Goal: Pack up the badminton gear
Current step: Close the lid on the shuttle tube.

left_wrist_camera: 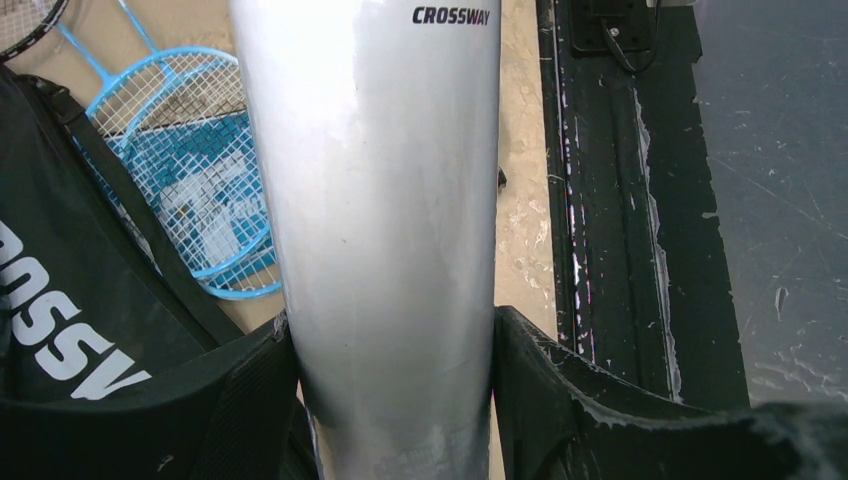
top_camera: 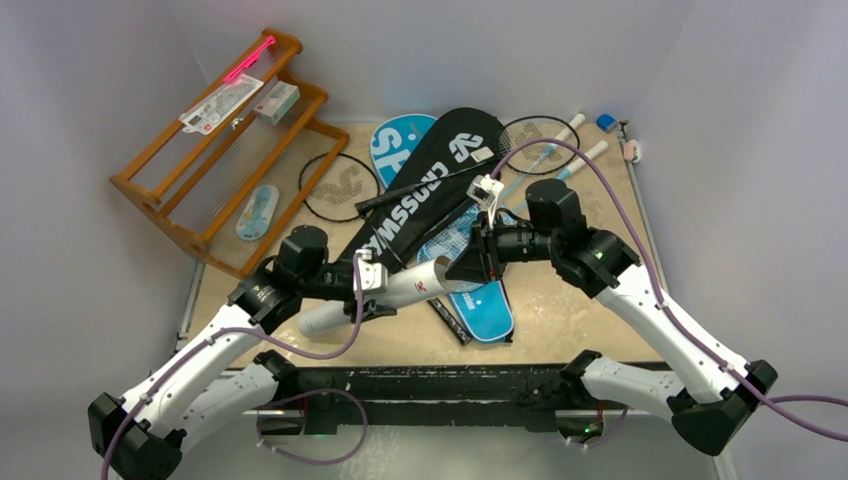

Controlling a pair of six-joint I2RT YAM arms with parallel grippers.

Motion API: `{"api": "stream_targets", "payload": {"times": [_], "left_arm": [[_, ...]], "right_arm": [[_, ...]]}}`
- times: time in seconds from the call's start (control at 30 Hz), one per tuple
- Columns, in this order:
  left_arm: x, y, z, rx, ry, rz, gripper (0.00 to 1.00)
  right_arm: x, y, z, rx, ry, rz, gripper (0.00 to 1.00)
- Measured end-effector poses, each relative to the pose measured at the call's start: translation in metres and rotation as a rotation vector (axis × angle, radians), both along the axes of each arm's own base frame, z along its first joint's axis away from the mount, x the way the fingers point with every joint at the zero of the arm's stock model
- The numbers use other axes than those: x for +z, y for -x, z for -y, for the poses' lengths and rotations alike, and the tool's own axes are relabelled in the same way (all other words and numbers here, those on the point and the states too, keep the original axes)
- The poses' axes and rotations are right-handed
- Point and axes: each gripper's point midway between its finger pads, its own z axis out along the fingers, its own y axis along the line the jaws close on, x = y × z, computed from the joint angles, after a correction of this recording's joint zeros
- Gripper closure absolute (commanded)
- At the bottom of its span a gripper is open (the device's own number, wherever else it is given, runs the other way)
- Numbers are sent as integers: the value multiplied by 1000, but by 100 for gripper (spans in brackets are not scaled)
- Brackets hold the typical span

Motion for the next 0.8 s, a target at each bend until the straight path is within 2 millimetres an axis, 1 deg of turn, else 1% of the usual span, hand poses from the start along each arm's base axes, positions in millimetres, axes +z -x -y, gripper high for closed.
{"api": "stream_targets", "payload": {"times": [0.07, 0.2, 0.3, 0.5, 0.63, 0.8], "left_arm": [[2, 1, 0, -2, 7, 7, 79], [6, 2, -1, -3, 15, 14, 79], [6, 3, -1, -3, 15, 14, 79], [5, 2, -1, 2, 13, 15, 79], [5, 1, -1, 5, 11, 14, 79], [3, -1, -2, 16, 3, 11, 79]], "right_arm": [[-1, -2, 0, -12, 6, 3, 79], [-2, -5, 1, -26, 12, 9, 87], [-3, -6, 1, -32, 15, 10, 88], [-5, -9, 2, -46, 25, 13, 82], [-7, -9, 3, -50, 31, 16, 74], [-11, -13, 6, -68, 56, 27, 73]]}}
